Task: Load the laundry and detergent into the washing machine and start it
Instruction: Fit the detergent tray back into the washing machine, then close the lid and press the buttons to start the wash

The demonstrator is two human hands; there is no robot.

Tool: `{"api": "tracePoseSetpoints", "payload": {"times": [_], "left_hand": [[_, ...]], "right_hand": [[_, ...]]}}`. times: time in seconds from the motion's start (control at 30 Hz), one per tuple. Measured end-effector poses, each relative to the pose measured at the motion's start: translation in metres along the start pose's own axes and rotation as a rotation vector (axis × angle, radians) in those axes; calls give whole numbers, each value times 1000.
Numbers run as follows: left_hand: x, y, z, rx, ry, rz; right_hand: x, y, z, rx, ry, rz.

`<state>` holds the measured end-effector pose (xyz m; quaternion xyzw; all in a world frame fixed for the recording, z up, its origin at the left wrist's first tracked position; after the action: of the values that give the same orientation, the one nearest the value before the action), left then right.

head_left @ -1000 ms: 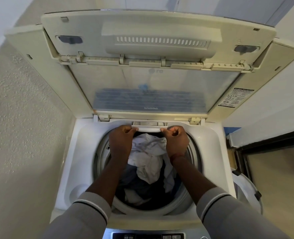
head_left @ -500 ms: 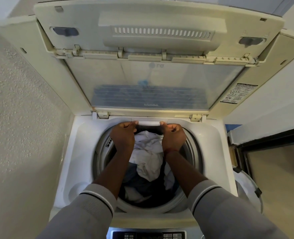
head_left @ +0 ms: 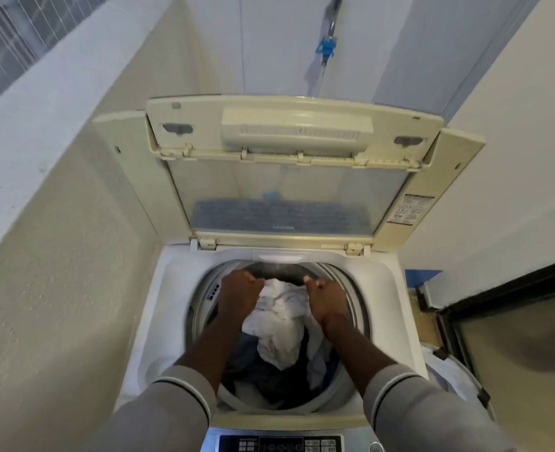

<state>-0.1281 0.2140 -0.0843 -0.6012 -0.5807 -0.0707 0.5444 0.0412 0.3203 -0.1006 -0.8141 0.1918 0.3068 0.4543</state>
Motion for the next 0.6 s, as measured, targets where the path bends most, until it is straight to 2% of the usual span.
{"api": "tracePoseSetpoints", "payload": {"times": [0.1, 0.23, 0.3, 0.53, 0.6], "left_hand": [[-5, 1, -16, 82, 150, 105], [15, -10, -47, 49, 196, 183], [26, -17, -56, 95, 247, 188], [89, -74, -74, 460, 717, 408], [116, -95, -79, 548, 778, 436]], "right_hand": [[6, -2, -20, -20, -71, -72], [-6, -17, -44, 38, -241, -73], [-14, -28, -52, 90, -332, -81], [-72, -88, -71, 395, -774, -311], [-95, -108, -78, 482, -881, -344]]}}
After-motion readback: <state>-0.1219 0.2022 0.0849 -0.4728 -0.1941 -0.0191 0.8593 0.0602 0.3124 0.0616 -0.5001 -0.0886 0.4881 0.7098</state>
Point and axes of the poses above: each hand's wrist, its own z-axis towards the middle knuckle, its own y-axis out of the palm, x = y × z, the point moved 1 cm from there along z, towards the middle knuckle, and after that the axes turned 7 degrees about -x, right-handed, at the moved point
